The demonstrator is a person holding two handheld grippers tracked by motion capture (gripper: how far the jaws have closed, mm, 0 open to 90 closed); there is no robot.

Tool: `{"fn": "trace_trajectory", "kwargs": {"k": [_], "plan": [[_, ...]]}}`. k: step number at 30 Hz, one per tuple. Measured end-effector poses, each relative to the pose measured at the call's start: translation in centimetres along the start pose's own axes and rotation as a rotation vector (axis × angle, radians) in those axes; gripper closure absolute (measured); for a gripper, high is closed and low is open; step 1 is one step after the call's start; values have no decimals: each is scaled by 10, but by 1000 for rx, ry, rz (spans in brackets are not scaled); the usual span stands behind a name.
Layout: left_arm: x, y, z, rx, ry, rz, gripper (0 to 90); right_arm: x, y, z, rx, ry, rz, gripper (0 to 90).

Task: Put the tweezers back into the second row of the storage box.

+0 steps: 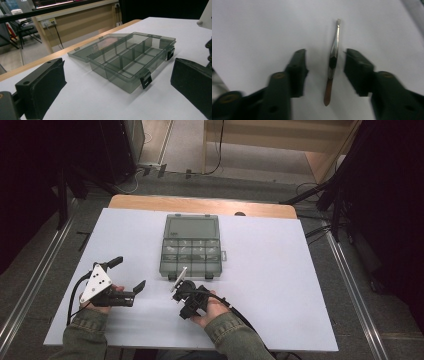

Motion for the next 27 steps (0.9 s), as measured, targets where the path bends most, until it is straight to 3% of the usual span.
{"fn": "trace_trajectory", "kwargs": {"k": [1, 3, 8, 12, 17, 27], "plan": [[0, 0, 0, -1, -1, 2, 0, 1, 0, 0, 5, -14, 3, 759], [0, 1, 0, 1, -1, 4, 0, 1, 1, 0, 22, -19, 20, 854], [0, 1, 0, -1, -1, 6, 0, 0, 3, 0, 32, -6, 62, 864], [0, 1, 0, -2, 1, 7, 0, -8, 9, 0, 52, 56, 69, 871], [0, 1, -1, -1, 5, 8, 0, -19, 20, 2, 82, 102, 33, 872], [0, 2, -1, -4, 6, 12, 0, -34, 38, 1, 96, 155, 27, 872]]}}
Point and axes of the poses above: each handheld gripper's, and its own axes: x roughly forward along the jaws, z roughly out of its underside, y roughly to its right, the point moved 4 cm from there along x, roughly forward along the jaws, and after that the axes turned 8 degrees about -x, right-handed, at the moved point
